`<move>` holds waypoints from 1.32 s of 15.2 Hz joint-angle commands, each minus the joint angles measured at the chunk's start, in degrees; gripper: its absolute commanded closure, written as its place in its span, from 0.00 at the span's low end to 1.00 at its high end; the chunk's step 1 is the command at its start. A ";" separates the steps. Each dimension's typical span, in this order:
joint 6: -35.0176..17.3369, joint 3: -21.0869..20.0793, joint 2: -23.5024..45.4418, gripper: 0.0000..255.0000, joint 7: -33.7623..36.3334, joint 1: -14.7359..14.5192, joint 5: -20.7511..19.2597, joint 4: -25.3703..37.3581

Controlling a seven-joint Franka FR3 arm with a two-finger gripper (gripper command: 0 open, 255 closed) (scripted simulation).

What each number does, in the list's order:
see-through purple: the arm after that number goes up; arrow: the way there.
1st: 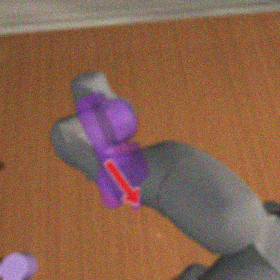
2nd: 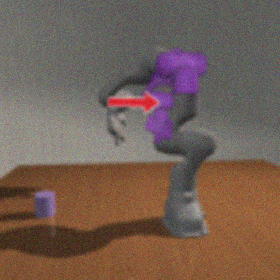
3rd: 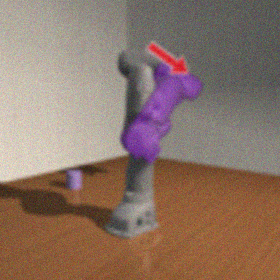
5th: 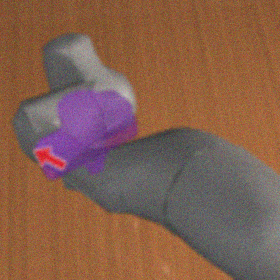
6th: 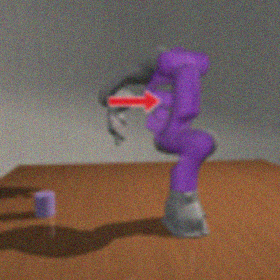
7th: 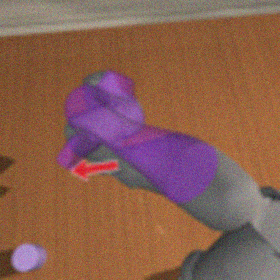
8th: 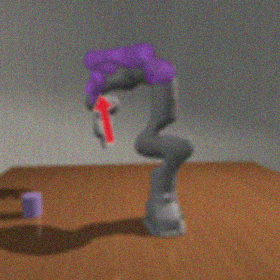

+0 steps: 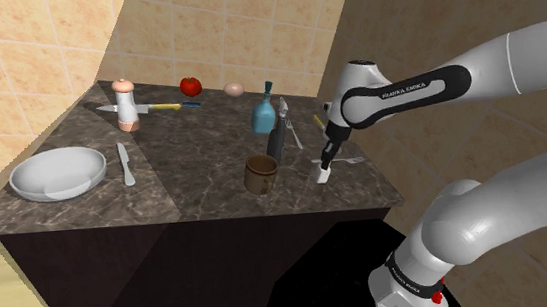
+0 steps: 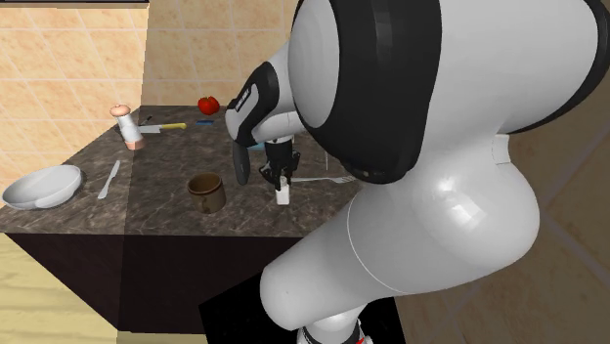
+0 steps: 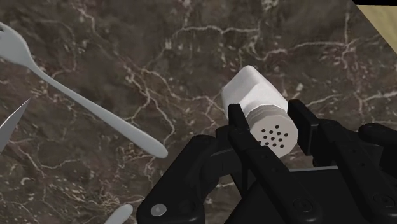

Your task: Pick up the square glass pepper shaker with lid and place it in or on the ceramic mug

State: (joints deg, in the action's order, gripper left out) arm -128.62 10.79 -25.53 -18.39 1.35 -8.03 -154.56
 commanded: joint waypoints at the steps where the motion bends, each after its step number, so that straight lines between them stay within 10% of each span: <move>1: 1.42 -0.09 -0.75 1.00 -0.04 0.01 0.05 0.66; 20: 18.20 -1.50 -7.07 1.00 -0.42 -0.22 0.98 11.14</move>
State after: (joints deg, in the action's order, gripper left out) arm -111.20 9.39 -32.52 -18.83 1.18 -7.13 -144.07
